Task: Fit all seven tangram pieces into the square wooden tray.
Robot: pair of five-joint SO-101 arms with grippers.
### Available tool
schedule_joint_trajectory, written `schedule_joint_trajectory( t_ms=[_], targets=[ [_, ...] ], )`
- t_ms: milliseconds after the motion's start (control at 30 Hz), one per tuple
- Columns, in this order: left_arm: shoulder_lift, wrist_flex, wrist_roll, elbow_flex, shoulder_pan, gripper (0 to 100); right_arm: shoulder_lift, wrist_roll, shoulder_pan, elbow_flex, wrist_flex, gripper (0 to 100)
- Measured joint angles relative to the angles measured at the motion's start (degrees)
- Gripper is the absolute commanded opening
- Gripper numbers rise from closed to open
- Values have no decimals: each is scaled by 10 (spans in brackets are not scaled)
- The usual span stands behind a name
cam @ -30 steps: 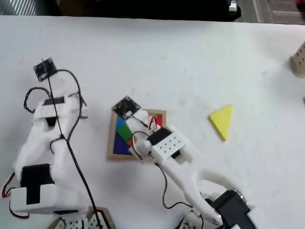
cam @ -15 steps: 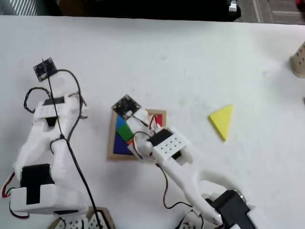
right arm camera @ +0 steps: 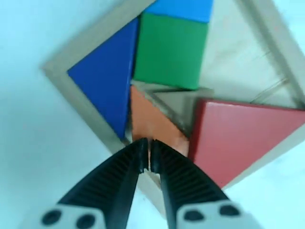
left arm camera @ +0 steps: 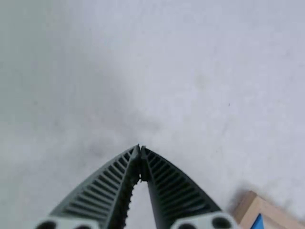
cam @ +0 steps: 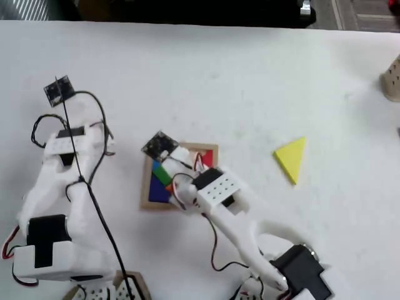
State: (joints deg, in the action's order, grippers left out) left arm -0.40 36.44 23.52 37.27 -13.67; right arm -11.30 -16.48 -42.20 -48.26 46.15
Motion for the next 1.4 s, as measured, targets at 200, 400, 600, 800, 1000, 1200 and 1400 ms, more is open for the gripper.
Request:
schedule_joint_trajectory(
  t_ms=[200,400,600,800,1000,1200,1400],
  targets=[
    [0,0,0,0,0,22,-58,9,-26,-32,34,17],
    [0,0,0,0,0,22,-143,56,33,-40,48,17],
    [0,0,0,0,0,22,-163,79,59,-56,15,18],
    [0,0,0,0,0,22,-163,110,62,-92,-102,18],
    [0,0,0,0,0,22,-136,113,26,-105,-172,18],
    [0,0,0,0,0,22,-34,113,27,-81,-201,18],
    [0,0,0,0,0,22,-25,113,27,-74,-203,18]
  ],
)
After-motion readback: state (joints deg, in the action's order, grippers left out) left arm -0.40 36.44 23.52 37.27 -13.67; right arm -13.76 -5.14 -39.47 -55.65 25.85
